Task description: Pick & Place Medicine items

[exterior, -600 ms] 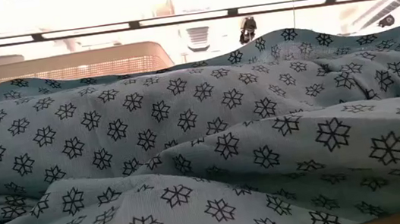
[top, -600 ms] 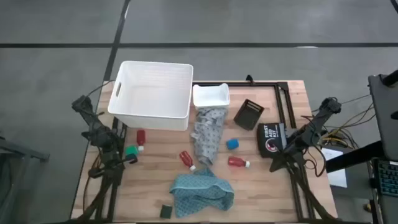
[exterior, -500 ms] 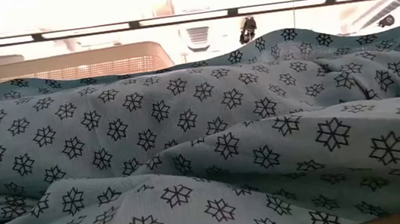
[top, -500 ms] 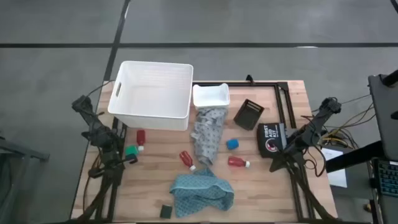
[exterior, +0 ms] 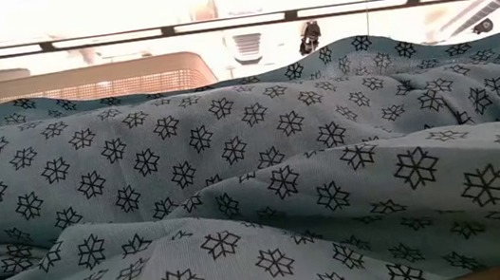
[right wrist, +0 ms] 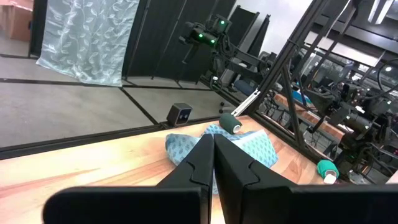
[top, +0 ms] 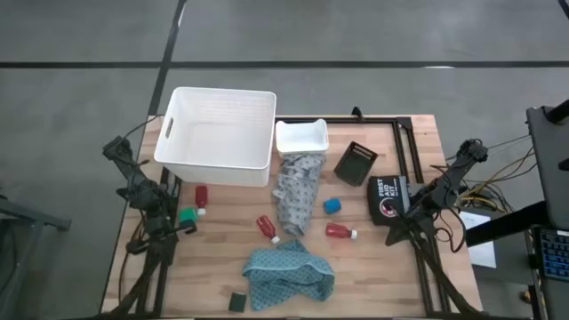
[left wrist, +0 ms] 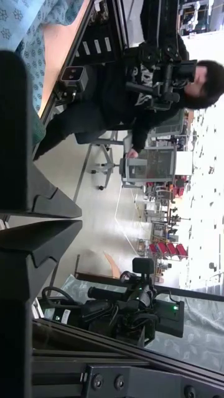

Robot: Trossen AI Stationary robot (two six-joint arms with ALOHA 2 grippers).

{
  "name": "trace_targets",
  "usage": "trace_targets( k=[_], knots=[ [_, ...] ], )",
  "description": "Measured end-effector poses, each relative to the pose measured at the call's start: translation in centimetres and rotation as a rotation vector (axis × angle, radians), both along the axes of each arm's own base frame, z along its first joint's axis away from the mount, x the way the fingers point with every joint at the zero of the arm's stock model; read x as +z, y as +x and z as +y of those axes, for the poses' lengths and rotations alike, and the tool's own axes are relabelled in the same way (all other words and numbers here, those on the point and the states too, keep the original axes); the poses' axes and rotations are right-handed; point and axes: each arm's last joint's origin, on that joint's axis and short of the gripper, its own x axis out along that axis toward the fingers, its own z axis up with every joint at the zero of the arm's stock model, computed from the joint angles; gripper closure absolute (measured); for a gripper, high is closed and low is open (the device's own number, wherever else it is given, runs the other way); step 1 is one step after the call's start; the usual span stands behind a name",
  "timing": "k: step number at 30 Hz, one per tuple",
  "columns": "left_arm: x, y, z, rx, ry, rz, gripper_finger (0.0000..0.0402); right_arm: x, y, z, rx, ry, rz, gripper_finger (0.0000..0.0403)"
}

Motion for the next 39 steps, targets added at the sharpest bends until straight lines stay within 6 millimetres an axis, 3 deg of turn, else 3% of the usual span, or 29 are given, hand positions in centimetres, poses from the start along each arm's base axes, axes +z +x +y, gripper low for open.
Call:
trace_targets(
  k=[25,31,34,39],
  knots=[
    [-0.01,0.0,0.0,0.0,0.0,0.0,0.0378,0.15,0.01,0.0,0.0,0.003,-0.017,0.0394],
    [0.0,0.0,0.0,0.0,0.0,0.0,0.0378,0.78,0.01,0.0,-0.001,0.171,0.042,0.0394],
    [0.0,0.0,0.0,0.0,0.0,0.0,0.0378,0.92,0.12,-0.15,-0.064,0.175,0.02,0.0394],
    [0.0,0.0,0.0,0.0,-0.001,-0.001,0.0378,0.91,0.5,-0.83,-0.334,0.181,0.002,0.0394]
  ],
)
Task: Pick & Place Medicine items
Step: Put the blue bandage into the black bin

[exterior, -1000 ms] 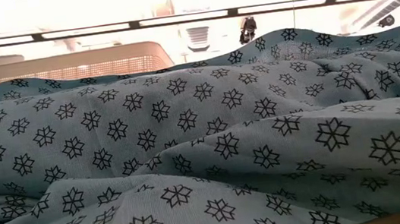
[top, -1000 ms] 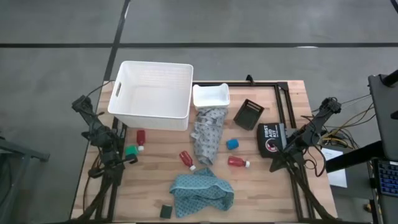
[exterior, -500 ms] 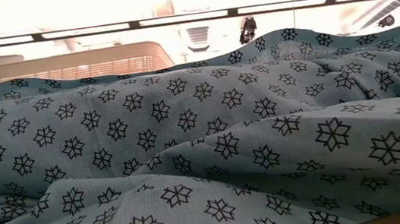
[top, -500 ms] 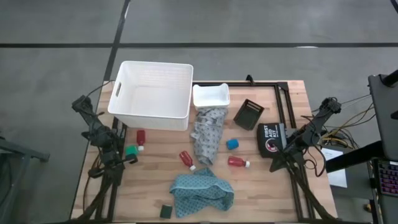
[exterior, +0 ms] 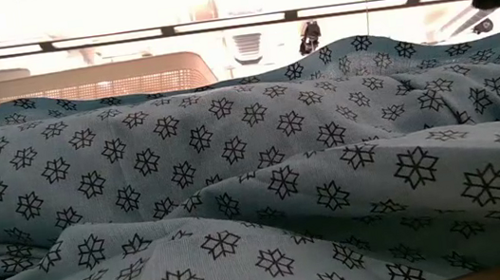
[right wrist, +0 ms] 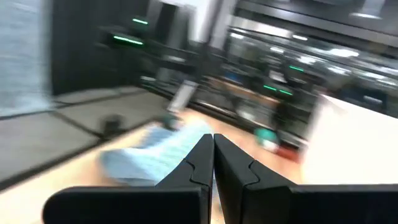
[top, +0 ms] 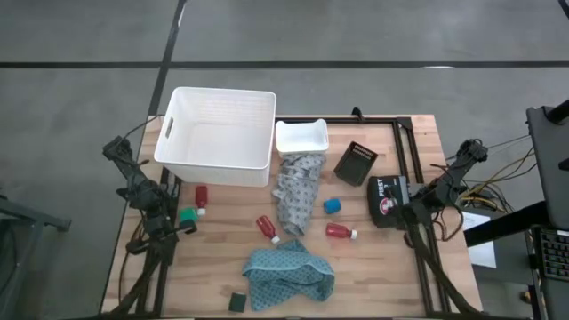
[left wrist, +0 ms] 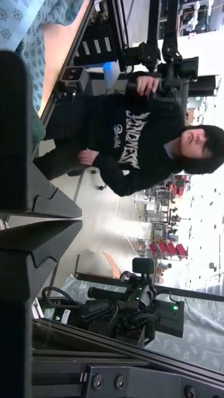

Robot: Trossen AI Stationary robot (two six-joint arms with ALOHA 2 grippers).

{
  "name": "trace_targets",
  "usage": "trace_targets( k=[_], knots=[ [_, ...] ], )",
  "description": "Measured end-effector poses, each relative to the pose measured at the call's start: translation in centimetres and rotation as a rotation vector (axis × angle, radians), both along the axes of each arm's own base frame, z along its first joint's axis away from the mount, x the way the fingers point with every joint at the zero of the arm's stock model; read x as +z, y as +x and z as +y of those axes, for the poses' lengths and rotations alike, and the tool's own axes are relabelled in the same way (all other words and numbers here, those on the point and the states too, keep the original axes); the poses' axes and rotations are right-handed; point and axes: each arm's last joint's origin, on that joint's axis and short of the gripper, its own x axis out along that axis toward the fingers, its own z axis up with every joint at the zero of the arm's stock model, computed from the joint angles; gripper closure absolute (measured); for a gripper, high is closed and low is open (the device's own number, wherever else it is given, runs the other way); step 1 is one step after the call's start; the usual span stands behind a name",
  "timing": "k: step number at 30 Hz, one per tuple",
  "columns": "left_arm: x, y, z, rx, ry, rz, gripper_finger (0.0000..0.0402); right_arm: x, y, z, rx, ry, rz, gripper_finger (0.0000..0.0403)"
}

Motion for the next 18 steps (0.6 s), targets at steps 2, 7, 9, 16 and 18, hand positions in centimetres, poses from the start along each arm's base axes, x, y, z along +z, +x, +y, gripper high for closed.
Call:
trace_targets(
  k=[2,7,9,16,18],
  knots=[
    [0.0,0.0,0.0,0.001,0.0,0.0,0.0378,0.0,0.1,-0.2,-0.069,0.015,0.007,0.0394],
    [0.0,0.0,0.0,0.001,0.0,0.0,0.0378,1.5,-0.1,-0.5,-0.091,0.114,0.001,0.0394],
    [0.0,0.0,0.0,0.0,0.0,0.0,0.0378,2.6,-0.3,-0.7,-0.126,0.175,-0.004,0.0394],
    [0.0,0.0,0.0,0.001,0.0,0.0,0.0378,5.3,0.0,-0.7,-0.186,0.153,-0.011,0.0394],
    [0.0,0.0,0.0,0.0,0.0,0.0,0.0378,5.7,0.3,-0.5,-0.185,0.171,0.01,0.0394]
  ],
)
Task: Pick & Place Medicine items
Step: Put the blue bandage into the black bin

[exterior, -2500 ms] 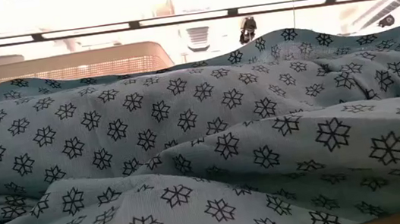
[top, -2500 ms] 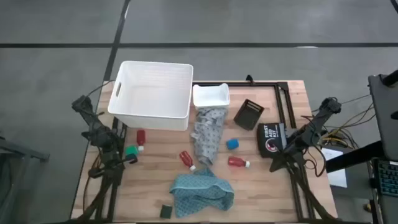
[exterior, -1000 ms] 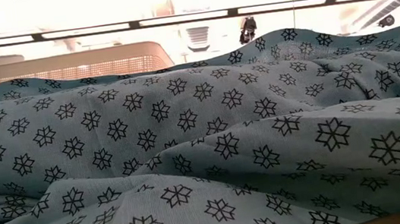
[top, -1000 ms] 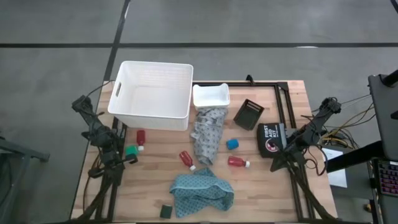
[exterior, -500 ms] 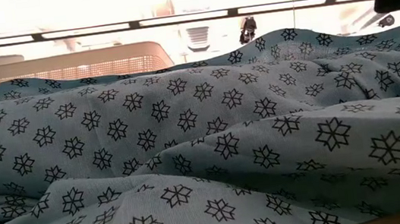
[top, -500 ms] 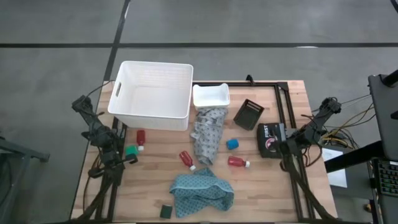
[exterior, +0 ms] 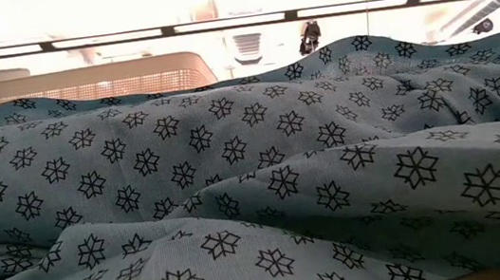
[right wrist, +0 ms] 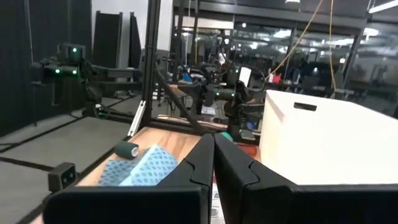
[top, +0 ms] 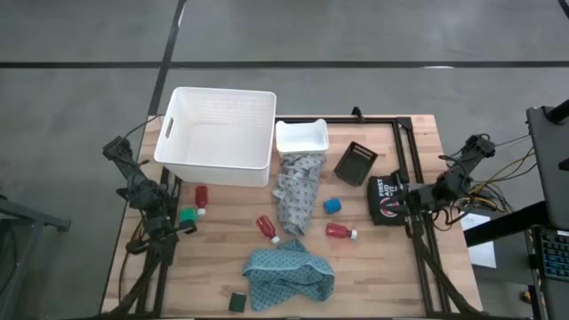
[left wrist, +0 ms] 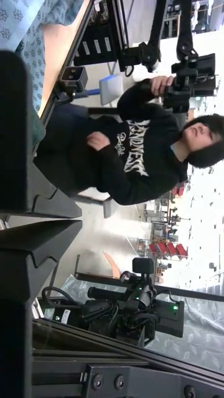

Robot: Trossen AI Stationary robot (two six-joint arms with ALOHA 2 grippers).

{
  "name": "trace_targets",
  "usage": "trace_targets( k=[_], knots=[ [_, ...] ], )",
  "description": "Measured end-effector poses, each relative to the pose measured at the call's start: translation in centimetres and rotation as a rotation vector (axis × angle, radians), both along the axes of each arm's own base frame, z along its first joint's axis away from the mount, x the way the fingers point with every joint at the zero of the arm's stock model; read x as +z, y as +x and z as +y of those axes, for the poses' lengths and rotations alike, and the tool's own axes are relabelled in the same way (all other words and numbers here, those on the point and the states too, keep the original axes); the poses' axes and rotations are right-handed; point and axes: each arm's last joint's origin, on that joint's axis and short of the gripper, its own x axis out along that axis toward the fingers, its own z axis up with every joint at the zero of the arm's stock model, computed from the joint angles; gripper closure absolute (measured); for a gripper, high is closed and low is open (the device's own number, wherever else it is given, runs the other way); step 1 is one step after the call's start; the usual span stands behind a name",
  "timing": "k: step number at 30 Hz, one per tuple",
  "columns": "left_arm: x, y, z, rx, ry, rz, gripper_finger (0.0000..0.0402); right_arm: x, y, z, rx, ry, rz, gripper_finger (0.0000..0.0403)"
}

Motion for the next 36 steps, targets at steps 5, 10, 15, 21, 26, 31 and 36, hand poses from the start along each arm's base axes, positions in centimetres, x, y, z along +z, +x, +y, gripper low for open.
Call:
trace_targets(
  k=[5,10,15,21,26,31,36],
  knots=[
    [0.0,0.0,0.0,0.0,0.0,0.0,0.0378,0.1,1.0,1.0,0.005,0.018,0.081,0.0394],
    [0.0,0.0,0.0,0.0,0.0,0.0,0.0378,-1.3,2.2,2.1,0.005,0.004,0.16,0.0394],
    [0.0,0.0,0.0,0.0,0.0,0.0,0.0378,-1.5,3.5,3.3,0.005,0.003,0.146,0.0394],
    [0.0,0.0,0.0,0.0,0.0,0.0,0.0378,-1.2,4.8,4.3,-0.093,-0.104,0.12,0.0394],
    [0.0,0.0,0.0,0.0,0.0,0.0,0.0378,-0.9,5.9,4.3,-0.201,-0.183,0.213,0.0394],
    [0.0,0.0,0.0,0.0,0.0,0.0,0.0378,-0.3,7.1,3.8,-0.24,-0.131,0.393,0.0394],
    [0.0,0.0,0.0,0.0,0.0,0.0,0.0378,-0.5,8.8,2.8,-0.26,-0.135,0.535,0.0394]
  ],
)
